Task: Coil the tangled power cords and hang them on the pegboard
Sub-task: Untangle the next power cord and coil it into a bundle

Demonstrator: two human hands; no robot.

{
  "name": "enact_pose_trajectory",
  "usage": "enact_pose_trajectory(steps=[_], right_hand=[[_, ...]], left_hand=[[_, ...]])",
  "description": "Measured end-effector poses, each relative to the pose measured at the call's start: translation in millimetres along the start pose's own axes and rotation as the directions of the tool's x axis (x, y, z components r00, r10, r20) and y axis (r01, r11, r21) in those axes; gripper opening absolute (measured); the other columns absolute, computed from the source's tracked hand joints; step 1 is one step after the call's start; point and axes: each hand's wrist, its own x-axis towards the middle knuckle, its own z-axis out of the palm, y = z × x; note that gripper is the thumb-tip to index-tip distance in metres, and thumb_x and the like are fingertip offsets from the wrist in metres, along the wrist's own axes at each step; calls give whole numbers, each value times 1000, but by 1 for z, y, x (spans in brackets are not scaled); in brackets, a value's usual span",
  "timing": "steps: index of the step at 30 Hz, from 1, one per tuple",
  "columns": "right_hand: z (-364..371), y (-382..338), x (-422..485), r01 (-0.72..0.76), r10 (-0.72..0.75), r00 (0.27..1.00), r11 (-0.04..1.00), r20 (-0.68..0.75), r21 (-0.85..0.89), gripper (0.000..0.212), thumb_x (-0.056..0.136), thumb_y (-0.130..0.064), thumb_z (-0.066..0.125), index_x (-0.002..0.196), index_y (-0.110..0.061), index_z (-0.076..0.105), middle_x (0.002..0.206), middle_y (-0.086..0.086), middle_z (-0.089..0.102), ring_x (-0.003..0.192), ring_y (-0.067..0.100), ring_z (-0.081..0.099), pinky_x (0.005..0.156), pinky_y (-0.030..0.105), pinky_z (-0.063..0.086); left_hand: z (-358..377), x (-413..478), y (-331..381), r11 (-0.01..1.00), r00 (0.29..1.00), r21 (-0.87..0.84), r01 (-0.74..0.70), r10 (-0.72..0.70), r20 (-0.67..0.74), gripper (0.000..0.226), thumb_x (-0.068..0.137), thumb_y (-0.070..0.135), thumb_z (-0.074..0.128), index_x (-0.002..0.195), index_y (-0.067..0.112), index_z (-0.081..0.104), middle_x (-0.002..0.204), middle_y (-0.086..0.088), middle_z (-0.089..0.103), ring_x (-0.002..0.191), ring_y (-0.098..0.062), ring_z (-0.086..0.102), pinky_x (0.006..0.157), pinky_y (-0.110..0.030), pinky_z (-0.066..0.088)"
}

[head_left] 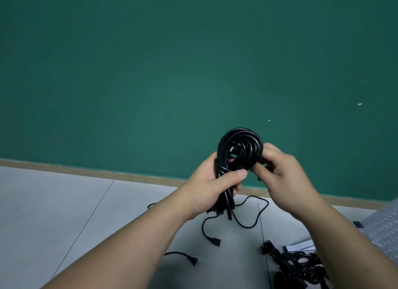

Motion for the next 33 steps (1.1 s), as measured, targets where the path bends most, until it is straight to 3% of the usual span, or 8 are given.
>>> enact_pose_trajectory(steps=[6,11,14,18,22,28,30,33], right_hand=[[-3,2,3,-129,112,991,947,73,295,30,107,-9,59,121,-29,78,109,5,62,78,21,43,69,33,40],[-1,-6,3,-166,130,983,925,127,341,25,108,-7,57,119,-19,76,106,25,56,75,23,41,68,30,41],[0,-7,2,-187,155,981,916,117,355,25,109,-9,57,122,-20,75,104,20,59,76,26,42,73,34,40],[1,-11,3,-228,173,972,862,161,453,31,109,-9,53,130,-19,73,114,25,65,80,37,38,72,37,35],[-4,-17,5,-297,229,953,836,198,462,38,105,-8,46,125,-19,77,103,8,65,87,36,32,70,37,33],[14,-23,1,-315,379,925,748,13,584,41,92,-45,57,118,-20,76,96,1,65,88,33,51,94,65,49],[18,-27,-2,-290,368,929,777,-30,559,37,98,-46,67,121,-17,70,88,2,66,81,31,60,91,56,55],[19,-37,-7,-241,326,943,807,-67,539,34,100,-32,70,128,-14,63,80,4,69,64,16,66,64,23,57]], left_hand=[[4,-1,4,989,996,-143,22,-10,85,28,100,21,63,115,1,51,80,-16,55,67,-25,50,66,-35,46],[3,-3,1,983,993,-178,54,-33,118,32,101,21,62,117,-3,48,81,-16,53,68,-25,48,67,-36,44],[5,-2,-1,976,992,-211,54,-27,126,24,102,23,62,116,6,53,81,-15,53,68,-24,48,68,-37,44],[9,0,-2,938,989,-335,91,-46,139,38,103,21,60,127,-6,49,81,-13,52,67,-23,46,68,-37,42],[10,2,-4,934,991,-348,82,-41,124,27,103,21,60,124,6,54,81,-12,53,67,-22,46,67,-36,42],[10,10,-8,925,996,-370,82,-59,74,21,102,23,61,116,8,56,80,-12,52,66,-20,48,65,-33,42],[9,10,-10,908,994,-407,101,-74,82,19,102,24,61,111,8,57,80,-11,51,66,-19,47,65,-32,43],[7,11,-10,898,991,-423,119,-82,105,18,104,25,59,106,8,57,80,-11,51,66,-19,47,66,-32,44]])
